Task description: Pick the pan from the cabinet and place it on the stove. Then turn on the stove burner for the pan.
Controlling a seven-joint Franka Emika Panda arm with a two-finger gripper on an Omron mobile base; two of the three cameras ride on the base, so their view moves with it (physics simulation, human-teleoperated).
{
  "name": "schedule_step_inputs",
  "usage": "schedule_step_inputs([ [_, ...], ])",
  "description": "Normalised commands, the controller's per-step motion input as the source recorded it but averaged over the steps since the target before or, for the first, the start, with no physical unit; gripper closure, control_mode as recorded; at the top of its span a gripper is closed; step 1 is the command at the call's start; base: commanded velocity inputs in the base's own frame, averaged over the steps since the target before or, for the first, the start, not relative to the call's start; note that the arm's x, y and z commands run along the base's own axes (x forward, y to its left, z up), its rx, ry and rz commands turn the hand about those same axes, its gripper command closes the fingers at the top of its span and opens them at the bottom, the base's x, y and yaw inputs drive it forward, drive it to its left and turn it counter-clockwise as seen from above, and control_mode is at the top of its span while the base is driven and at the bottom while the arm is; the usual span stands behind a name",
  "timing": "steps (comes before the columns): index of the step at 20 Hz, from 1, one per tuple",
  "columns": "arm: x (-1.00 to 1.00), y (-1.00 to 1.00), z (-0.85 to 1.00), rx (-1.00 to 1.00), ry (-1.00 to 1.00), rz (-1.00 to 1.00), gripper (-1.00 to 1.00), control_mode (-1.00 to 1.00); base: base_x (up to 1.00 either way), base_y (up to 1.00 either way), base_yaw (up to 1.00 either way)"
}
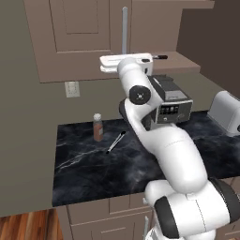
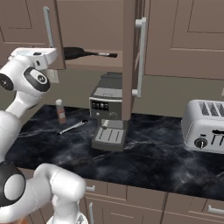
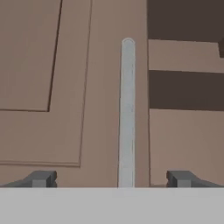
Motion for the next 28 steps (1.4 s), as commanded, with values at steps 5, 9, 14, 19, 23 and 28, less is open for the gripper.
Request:
schedule_step_inputs([
  [5, 0.37, 0.05, 0.11, 0.00, 0.00, 0.03, -1.00, -1.00, 0.00, 0.00, 0.00],
  [9, 0.36, 0.14, 0.11, 0.00, 0.00, 0.03, -1.00, -1.00, 0.00, 0.00, 0.00],
  [14, 0.36, 0.09, 0.07, 0.00, 0.00, 0.03, -1.00, -1.00, 0.00, 0.00, 0.00],
  [19, 0.37, 0.00, 0.01, 0.00, 0.00, 0.02, -1.00, -1.00, 0.00, 0.00, 0.00],
  [23, 0.37, 0.03, 0.00, 0.00, 0.00, 0.04, -1.00, -1.00, 0.00, 0.00, 0.00],
  [28, 0.52, 0.26, -0.16, -0.01, 0.05, 0.03, 1.00, -1.00, 0.00, 0.00, 0.00],
])
